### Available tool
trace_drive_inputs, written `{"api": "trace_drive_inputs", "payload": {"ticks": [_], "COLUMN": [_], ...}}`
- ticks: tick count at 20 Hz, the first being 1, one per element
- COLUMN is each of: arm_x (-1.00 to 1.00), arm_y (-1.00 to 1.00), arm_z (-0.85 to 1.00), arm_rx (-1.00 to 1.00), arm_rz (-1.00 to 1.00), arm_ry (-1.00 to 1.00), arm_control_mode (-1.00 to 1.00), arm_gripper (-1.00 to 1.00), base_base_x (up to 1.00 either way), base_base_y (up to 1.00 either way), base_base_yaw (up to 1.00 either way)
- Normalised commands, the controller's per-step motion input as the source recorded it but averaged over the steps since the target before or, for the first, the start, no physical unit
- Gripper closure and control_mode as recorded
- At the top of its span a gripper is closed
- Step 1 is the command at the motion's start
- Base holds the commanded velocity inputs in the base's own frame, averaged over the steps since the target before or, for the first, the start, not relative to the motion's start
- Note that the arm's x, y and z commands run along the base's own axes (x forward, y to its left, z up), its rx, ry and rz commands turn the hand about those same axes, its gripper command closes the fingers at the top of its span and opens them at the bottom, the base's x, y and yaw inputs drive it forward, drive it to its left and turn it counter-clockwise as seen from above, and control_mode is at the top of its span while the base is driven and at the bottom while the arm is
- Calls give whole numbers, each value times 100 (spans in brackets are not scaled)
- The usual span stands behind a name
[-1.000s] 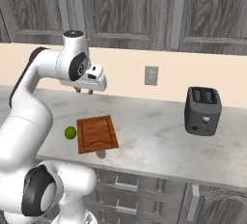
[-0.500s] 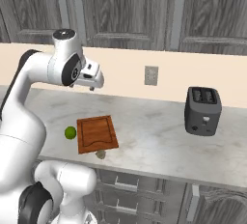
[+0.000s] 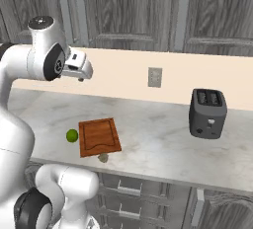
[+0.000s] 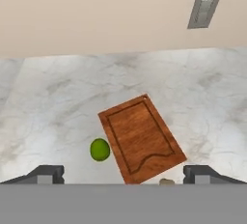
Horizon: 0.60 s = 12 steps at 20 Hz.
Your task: Open the cabinet. Place the bowl and condiment on the counter. Then place the lime and garlic on the cutting board.
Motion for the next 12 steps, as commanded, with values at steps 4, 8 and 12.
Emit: {"api": "trace_drive_inputs", "payload": {"ticks": [4, 8, 12], "arm_x": [0, 0, 0], "arm_y": [26, 24, 27], "arm_z": [56, 43, 37], "arm_rx": [0, 0, 0], "arm_rz": [0, 0, 0], "arm_ry": [-27, -36, -36], "arm_control_mode": [-100, -100, -100], "arm_gripper": [-100, -100, -100], "base_base_x": [0, 0, 0], "base_base_y": [0, 0, 0], "base_base_yaw": [0, 0, 0]}}
